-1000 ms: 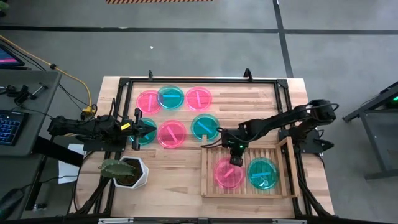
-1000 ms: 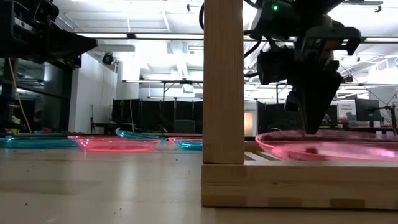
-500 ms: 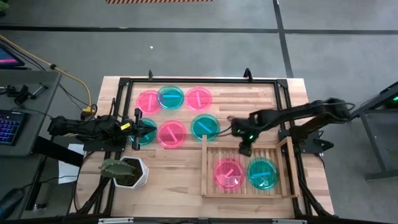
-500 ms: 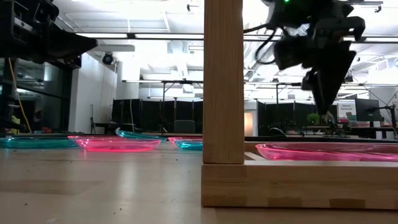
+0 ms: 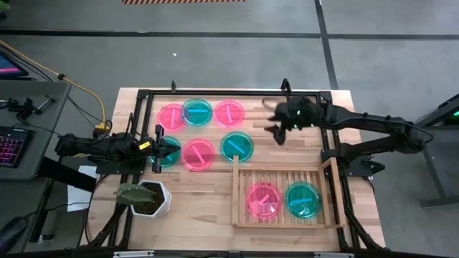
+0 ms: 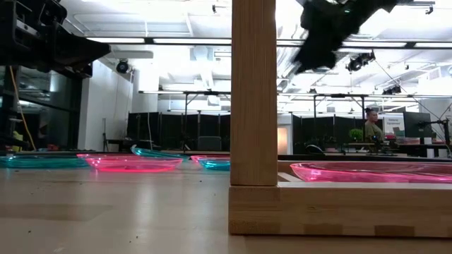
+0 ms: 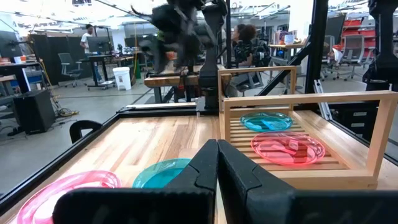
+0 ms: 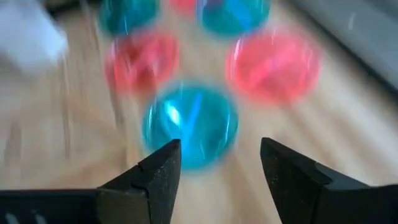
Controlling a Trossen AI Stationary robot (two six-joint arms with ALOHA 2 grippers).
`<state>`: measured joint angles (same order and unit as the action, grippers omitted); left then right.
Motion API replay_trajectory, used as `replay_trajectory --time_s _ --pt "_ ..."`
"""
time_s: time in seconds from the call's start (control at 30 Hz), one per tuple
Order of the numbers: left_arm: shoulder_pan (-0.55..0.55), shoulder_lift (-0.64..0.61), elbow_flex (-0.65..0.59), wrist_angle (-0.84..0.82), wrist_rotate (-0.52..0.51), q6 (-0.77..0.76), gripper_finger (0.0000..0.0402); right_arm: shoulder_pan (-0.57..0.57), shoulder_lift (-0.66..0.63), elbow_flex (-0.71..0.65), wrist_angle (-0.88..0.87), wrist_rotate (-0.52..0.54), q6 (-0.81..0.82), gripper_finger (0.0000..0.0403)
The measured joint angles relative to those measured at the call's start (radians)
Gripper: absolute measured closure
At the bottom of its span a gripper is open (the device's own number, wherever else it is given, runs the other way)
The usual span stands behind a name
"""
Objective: Place and stack plates onto a shelf
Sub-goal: Stack the blue plate on top of the blue plate on the shelf
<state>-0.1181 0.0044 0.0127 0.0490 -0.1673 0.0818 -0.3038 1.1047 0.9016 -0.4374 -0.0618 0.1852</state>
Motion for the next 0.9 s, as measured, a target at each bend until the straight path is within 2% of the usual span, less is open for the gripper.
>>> replay_trajectory --time_s 0.17,0.57,0.7,0.8,0.9 --pt "0.0 0.0 0.0 0.002 -0.003 0.0 0.0401 -0.07 0.008 0.0 0.22 -0.1 0.061 0.0198" --pt "0.0 0.0 0.0 0.035 0.002 -0.029 0.0401 -0.074 -0.009 0.0 0.34 -0.102 0.216 0.0198" --pt "-0.001 0.0 0.0 0.192 0.025 -0.25 0.0401 -0.074 -0.012 0.0 0.386 -0.084 0.286 0.0198" --pt "-0.001 0.0 0.0 0.34 0.01 -0.356 0.0401 -0.074 -0.012 0.0 0.407 -0.066 0.33 0.0198" --pt "-0.001 0.001 0.0 0.498 -0.103 -0.407 0.0401 -0.074 -0.012 0.0 0.42 -0.061 0.354 0.0198"
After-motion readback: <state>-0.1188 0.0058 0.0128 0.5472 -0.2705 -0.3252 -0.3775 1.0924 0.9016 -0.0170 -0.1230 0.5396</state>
